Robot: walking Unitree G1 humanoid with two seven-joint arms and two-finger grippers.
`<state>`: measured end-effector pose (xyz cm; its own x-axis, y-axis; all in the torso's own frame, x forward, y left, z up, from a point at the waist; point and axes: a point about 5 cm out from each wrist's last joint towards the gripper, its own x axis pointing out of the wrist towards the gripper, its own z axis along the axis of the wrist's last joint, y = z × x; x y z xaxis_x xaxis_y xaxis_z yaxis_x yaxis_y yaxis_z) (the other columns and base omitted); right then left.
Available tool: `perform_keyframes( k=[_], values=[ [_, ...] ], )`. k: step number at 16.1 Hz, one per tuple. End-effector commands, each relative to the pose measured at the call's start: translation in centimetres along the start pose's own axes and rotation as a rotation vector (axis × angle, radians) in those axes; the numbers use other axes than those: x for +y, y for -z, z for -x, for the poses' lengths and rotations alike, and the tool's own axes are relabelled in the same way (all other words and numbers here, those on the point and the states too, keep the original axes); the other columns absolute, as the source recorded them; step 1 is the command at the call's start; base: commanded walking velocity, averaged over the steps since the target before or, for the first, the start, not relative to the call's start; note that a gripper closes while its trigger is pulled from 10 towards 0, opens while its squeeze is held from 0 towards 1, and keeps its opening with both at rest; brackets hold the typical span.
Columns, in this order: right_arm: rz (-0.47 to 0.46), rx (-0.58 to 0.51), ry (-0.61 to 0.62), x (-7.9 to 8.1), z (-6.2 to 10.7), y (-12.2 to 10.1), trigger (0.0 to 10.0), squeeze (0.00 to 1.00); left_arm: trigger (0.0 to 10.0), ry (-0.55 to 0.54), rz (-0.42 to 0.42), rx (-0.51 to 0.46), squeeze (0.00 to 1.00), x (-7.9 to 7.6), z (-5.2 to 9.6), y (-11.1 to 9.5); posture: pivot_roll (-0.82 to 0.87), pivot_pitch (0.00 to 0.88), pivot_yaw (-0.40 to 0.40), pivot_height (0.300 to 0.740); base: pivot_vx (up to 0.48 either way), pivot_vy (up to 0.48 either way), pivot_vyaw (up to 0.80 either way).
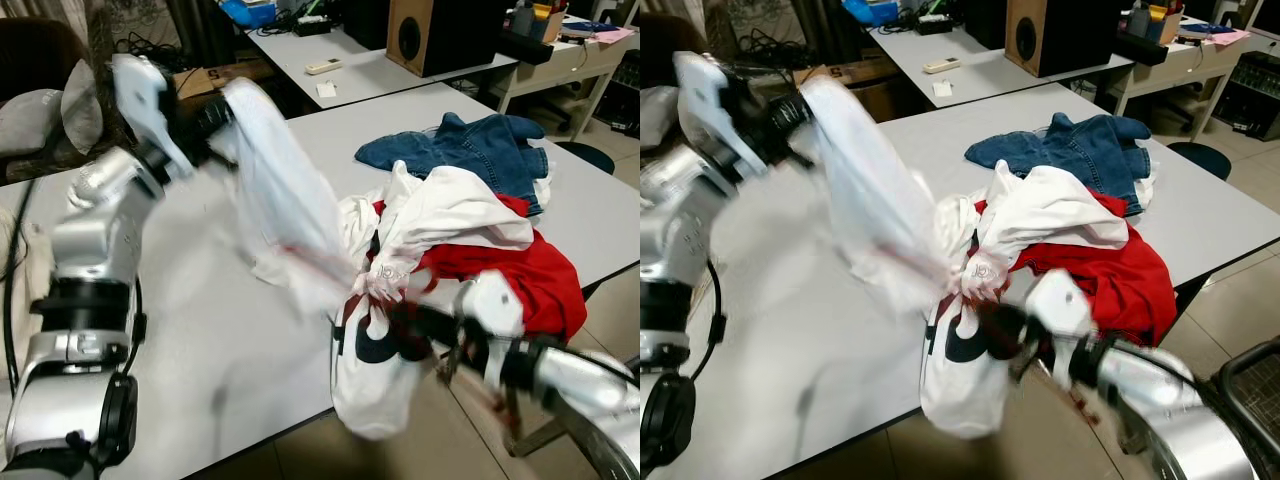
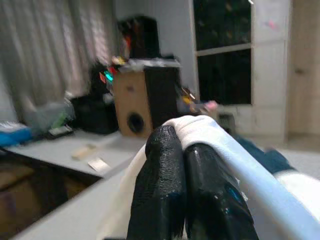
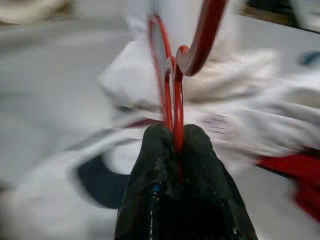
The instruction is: Hang hanger
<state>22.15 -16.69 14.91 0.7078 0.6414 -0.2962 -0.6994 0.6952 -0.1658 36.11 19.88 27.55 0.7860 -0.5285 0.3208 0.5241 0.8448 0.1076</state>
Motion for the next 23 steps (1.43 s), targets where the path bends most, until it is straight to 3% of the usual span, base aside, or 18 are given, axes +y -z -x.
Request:
perform_keyframes(
  k=[1, 2, 3, 4, 5, 8, 9, 11, 13, 15, 16, 17, 18, 19, 20, 21, 23],
  values=[
    [0.044, -0.035, 0.182, -2.5, 0.2, -0.8, 10.0, 0.0, 0.0, -0.111, -0.044, -0.078, 0.0, 1.6, 0.3, -2.2, -0.07, 0.0, 0.103, 0.74, 0.0, 0.0, 0.0],
    [0.057, -0.047, 0.221, -3.0, 0.2, -1.0, 10.0, 0.0, 0.0, -0.131, -0.043, -0.086, 0.0, 1.9, 0.4, -2.5, -0.07, 0.0, 0.103, 0.74, 0.0, 0.0, 0.0],
    [0.071, -0.117, 0.403, -5.6, 0.8, -2.2, 10.0, 0.0, 0.0, -0.176, -0.075, -0.092, 0.0, 2.9, 1.1, -3.0, -0.06, 0.0, 0.099, 0.74, 0.0, 0.0, 0.0],
    [0.092, -0.168, 0.482, -6.6, 1.2, -3.0, 10.0, 0.0, 0.0, -0.182, -0.092, -0.079, 0.0, 3.3, 1.4, -3.1, -0.06, 0.0, 0.099, 0.74, 0.0, 0.0, 0.0],
    [0.09, -0.186, 0.498, -6.8, 1.3, -3.3, 10.0, 0.0, 0.0, -0.185, -0.101, -0.073, 0.0, 3.3, 1.5, -3.1, -0.06, 0.0, 0.099, 0.74, 0.0, 0.0, 0.0],
    [0.061, -0.409, 0.563, -7.8, 2.5, -6.3, 10.0, 0.0, 0.0, -0.153, -0.092, -0.041, 0.0, 3.2, 2.3, -3.0, -0.06, 0.0, 0.1, 0.74, 0.0, 0.0, 0.0],
    [0.056, -0.421, 0.526, -7.5, 2.4, -6.3, 10.0, 0.0, 0.0, -0.062, -0.059, 0.036, 0.0, 2.3, 2.5, -2.1, -0.06, 0.0, 0.1, 0.74, 0.0, 0.0, 0.0],
    [0.061, -0.401, 0.493, -6.8, 2.2, -5.7, 10.0, 0.0, 0.0, 0.168, -0.042, 0.294, 0.0, -0.3, 3.7, 1.3, -0.05, 0.0, 0.102, 0.74, 0.0, 0.0, 0.0],
    [0.033, -0.419, 0.443, -5.8, 2.2, -5.4, 10.0, 0.0, 0.0, 0.168, 0.054, 0.463, 0.0, -1.8, 4.6, 4.6, -0.06, 0.0, 0.109, 0.74, 0.0, 0.0, 0.0],
    [0.014, -0.42, 0.28, -3.7, 2.1, -5.3, 10.0, 0.0, 0.0, 0.164, -0.058, 0.52, 0.0, -2.5, 4.2, 6.0, -0.06, 0.0, 0.112, 0.74, 0.0, 0.0, 0.0],
    [0.017, -0.407, 0.236, -3.2, 2.2, -5.1, 10.0, 0.0, 0.0, 0.172, -0.111, 0.508, 0.0, -2.7, 3.8, 5.9, -0.07, 0.0, 0.116, 0.74, 0.0, 0.0, 0.0],
    [0.012, -0.38, 0.17, -2.4, 2.3, -4.7, 10.0, 0.0, 0.0, 0.205, -0.216, 0.448, 0.0, -3.4, 2.8, 5.4, -0.07, 0.0, 0.116, 0.74, 0.0, 0.0, 0.0],
    [0.01, -0.365, 0.16, -2.2, 2.4, -4.4, 10.0, 0.0, 10.0, 0.259, -0.214, 0.405, 0.0, -4.8, 1.8, 5.2, -0.07, 0.0, 0.123, 0.74, 0.0, 0.0, 0.0],
    [0.011, -0.362, 0.177, -2.3, 2.5, -4.3, 10.0, 0.0, 10.0, 0.334, -0.111, 0.39, 1.0, -6.4, 1.4, 5.2, -0.08, 0.0, 0.127, 0.74, 0.0, 0.0, 0.0],
    [0.008, -0.363, 0.193, -2.4, 2.6, -4.3, 10.0, 0.0, 10.0, 0.394, -0.066, 0.408, 1.0, -7.8, 1.3, 5.6, -0.08, 0.0, 0.13, 0.74, 0.0, 0.0, 0.0],
    [0.003, -0.367, 0.195, -2.4, 2.7, -4.4, 10.0, 0.0, 10.0, 0.445, -0.087, 0.437, 1.0, -8.9, 1.3, 6.4, -0.09, 0.0, 0.133, 0.74, 0.0, 0.0, 0.0],
    [0.004, -0.363, 0.169, -2.1, 2.9, -4.5, 10.0, 0.0, 10.0, 0.473, -0.091, 0.5, 1.0, -9.4, 1.6, 7.7, -0.09, 0.0, 0.137, 0.74, 0.0, 0.0, 0.0]
  ],
)
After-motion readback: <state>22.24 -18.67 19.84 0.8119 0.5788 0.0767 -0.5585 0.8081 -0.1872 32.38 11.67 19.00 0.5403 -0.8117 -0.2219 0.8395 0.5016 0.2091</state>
